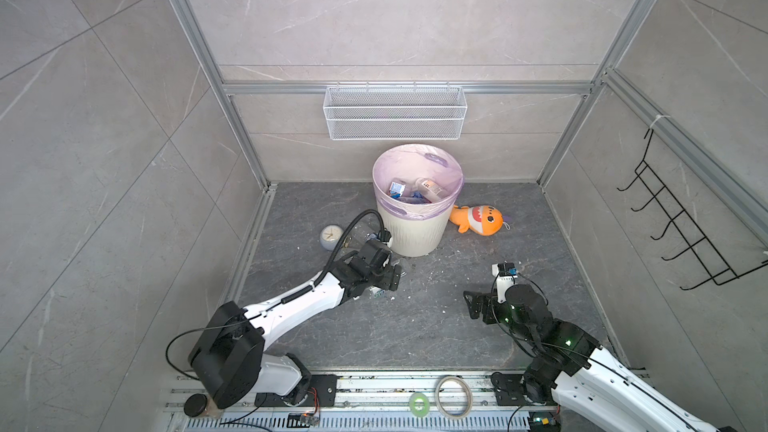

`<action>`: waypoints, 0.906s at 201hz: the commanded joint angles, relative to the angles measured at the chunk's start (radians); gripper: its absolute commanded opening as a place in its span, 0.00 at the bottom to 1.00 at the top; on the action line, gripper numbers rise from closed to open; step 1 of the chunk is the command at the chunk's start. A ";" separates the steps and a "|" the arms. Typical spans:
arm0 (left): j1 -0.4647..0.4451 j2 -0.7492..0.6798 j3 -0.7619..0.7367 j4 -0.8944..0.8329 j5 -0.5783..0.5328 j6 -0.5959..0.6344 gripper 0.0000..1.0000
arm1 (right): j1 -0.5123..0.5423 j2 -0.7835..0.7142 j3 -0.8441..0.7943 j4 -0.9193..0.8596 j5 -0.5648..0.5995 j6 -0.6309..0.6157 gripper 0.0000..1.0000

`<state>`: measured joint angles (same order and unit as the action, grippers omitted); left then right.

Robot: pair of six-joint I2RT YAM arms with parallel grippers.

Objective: Throw the plastic bottles in the bin
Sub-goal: 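Close the left gripper on the large blue-green-labelled bottle and lift it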

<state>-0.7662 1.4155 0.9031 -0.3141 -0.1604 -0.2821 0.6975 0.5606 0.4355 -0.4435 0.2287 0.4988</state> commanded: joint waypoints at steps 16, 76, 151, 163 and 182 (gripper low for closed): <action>-0.001 0.033 0.040 -0.060 -0.029 0.102 0.86 | 0.005 -0.007 -0.012 0.009 0.022 0.011 1.00; -0.001 0.097 0.035 -0.047 -0.048 0.119 0.88 | 0.006 0.001 -0.010 0.011 0.022 0.011 1.00; -0.001 0.145 0.045 -0.013 0.012 0.108 0.88 | 0.006 0.007 -0.008 0.011 0.025 0.012 1.00; -0.001 0.142 0.042 -0.009 0.025 0.100 0.88 | 0.006 0.006 -0.009 0.011 0.024 0.012 1.00; -0.001 0.133 0.034 0.002 0.043 0.086 0.86 | 0.005 0.005 -0.009 0.010 0.024 0.012 1.00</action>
<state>-0.7662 1.5494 0.9142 -0.3374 -0.1612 -0.1825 0.6975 0.5636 0.4355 -0.4435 0.2367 0.4992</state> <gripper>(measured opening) 0.868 0.990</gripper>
